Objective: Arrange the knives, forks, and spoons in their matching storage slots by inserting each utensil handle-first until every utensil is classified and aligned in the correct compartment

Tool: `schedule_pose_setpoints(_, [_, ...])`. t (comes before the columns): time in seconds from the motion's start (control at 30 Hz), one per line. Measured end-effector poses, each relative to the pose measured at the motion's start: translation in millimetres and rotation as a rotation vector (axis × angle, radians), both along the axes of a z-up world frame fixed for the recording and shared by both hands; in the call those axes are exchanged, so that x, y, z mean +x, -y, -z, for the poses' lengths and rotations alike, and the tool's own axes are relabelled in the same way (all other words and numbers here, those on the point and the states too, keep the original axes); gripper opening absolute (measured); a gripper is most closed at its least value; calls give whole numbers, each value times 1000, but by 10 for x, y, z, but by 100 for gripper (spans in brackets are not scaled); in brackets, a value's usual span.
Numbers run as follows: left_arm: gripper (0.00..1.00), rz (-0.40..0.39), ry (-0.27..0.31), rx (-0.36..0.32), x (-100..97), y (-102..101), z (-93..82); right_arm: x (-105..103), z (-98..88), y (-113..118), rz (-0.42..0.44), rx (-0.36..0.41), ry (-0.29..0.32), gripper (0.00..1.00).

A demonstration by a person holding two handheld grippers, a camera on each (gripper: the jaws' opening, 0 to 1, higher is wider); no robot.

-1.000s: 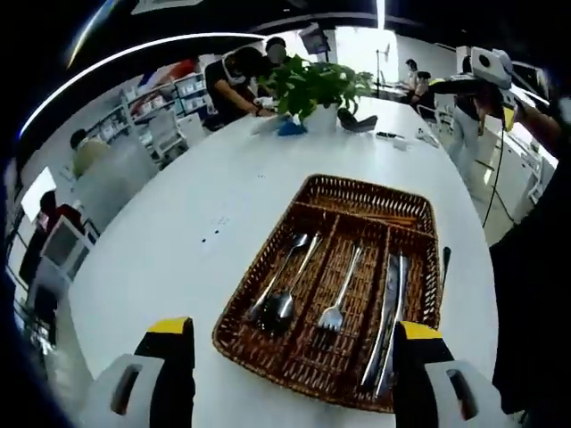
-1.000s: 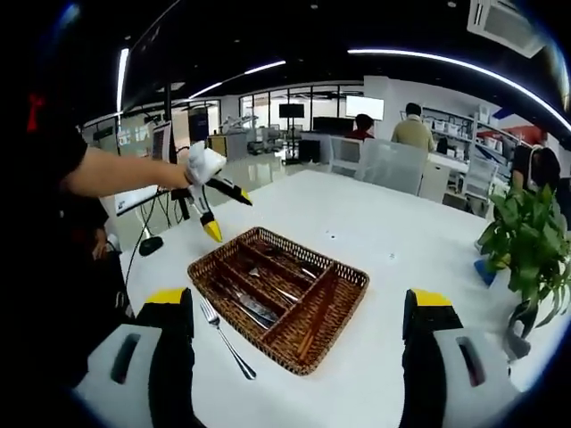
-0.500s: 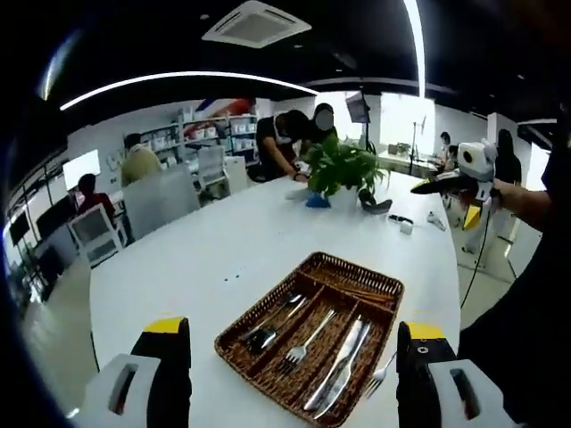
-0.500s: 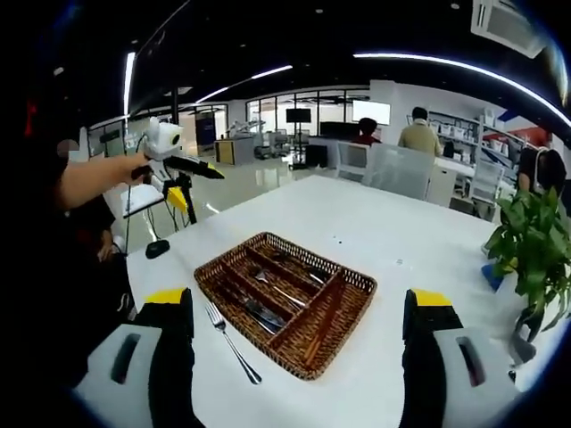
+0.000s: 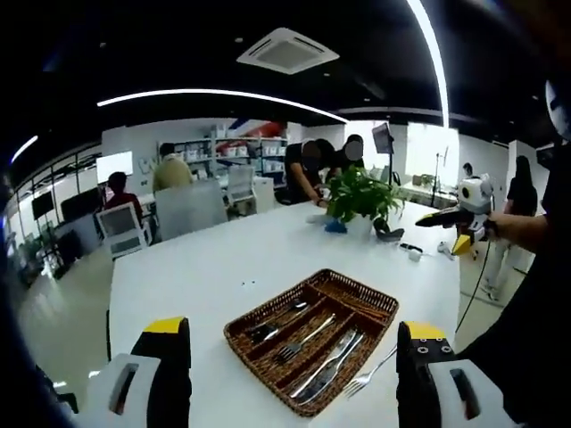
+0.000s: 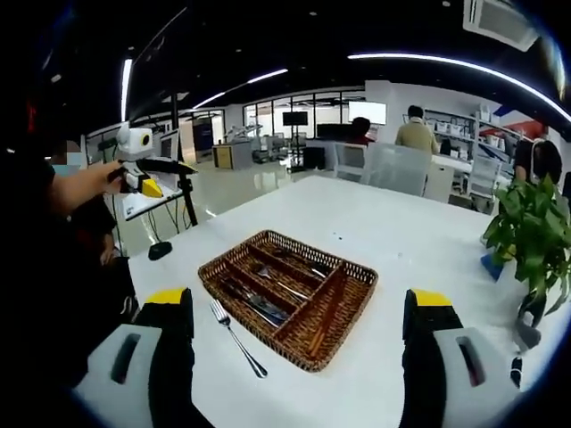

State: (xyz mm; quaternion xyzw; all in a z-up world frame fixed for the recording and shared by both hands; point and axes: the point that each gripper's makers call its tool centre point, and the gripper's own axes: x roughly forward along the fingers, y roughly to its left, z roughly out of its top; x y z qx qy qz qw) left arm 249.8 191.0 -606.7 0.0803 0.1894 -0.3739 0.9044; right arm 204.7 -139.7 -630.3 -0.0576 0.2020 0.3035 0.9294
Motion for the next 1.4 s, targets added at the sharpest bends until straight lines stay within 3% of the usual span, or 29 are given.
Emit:
schedule_pose_setpoints(0.17, [100,-32,27,16,-104,-116,7,-10,10,-2,-11,-8,1,99])
schedule_pose_setpoints(0.43, [100,-46,50,59,-202,-153,22,37,-27,-48,-46,-35,26,99])
schedule_pose_setpoints(0.7, [100,-51,55,57,-258,-176,16,55,-62,-64,-64,-56,37,99])
schedule_pose_setpoints(0.83, [100,-48,49,56,-287,-186,52,69,-71,-54,-62,-56,39,99])
schedule_pose_setpoints(1.07, [100,-31,46,178,-338,-259,235,64,-41,20,-38,-73,34,99])
schedule_pose_setpoints(1.4, [100,-17,13,173,-347,-226,293,61,-27,69,-34,-95,34,99])
